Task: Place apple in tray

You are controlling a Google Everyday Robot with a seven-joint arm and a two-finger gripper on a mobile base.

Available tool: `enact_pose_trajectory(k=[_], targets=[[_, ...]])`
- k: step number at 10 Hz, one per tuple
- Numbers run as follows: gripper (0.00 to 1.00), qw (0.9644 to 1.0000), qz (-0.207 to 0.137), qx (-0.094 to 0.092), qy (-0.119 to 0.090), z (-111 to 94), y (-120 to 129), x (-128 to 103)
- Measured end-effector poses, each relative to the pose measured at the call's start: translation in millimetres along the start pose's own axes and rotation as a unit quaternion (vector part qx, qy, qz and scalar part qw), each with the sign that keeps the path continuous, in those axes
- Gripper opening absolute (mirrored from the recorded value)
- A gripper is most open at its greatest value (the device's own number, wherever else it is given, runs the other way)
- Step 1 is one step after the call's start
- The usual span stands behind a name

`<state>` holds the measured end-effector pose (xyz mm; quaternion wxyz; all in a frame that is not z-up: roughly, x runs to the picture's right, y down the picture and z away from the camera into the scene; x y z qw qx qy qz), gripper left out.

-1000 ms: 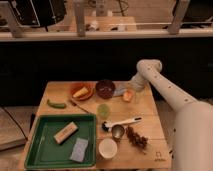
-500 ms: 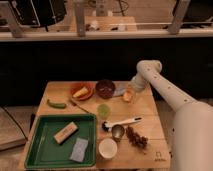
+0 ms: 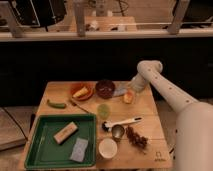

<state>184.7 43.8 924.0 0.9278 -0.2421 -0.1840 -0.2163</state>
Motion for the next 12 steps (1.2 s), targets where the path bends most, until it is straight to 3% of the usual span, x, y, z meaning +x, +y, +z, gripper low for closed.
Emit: enact_pose_trajectory(k=[4,6,7,9,12], targets=[[0.8,0.9983,-0.058,-0.005,0.005,-1.8,-0.6,-5.6],[0.8,0.9925,-0.12,-0.016,0.019,-1.9,0.0,-8.7],[0.8,0.9863,-0.16,-0.021,0.036,-2.2,-1.1,-10.7],[0.8,0.9769,-0.203,-0.028,0.06,-1.5,-0.4,-10.0],[0.8,0.9553,-0.283,-0.045,0.073,-0.8,2.7,-3.6]])
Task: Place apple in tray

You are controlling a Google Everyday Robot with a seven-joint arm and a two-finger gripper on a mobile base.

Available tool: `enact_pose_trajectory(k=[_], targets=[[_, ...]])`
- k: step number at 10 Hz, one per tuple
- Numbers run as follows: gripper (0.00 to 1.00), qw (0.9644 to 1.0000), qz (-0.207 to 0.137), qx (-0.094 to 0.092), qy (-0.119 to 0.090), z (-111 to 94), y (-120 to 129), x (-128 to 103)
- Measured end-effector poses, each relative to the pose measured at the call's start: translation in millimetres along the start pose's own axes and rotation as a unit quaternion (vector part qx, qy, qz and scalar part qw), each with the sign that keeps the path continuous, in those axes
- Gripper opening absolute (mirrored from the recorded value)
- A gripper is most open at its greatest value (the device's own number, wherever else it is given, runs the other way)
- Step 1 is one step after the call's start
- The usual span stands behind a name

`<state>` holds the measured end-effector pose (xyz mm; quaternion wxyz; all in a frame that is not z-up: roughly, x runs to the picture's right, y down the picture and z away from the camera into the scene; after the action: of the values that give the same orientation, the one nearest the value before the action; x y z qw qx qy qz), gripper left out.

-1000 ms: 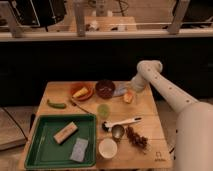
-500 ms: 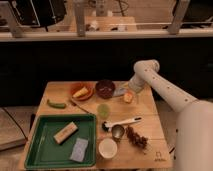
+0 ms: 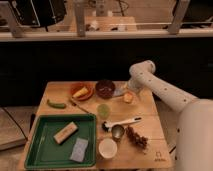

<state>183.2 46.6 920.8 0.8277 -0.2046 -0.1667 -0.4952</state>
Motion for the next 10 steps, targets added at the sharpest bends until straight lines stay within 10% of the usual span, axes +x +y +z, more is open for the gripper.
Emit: enact_pose_trajectory(k=[5,10], targets=[[0.78,0.9945,-0.09,-0.047,-0.025,14,-2,-5],[0.31,0.9914,-0.114,-0.052,-0.037,15,-1,-9]])
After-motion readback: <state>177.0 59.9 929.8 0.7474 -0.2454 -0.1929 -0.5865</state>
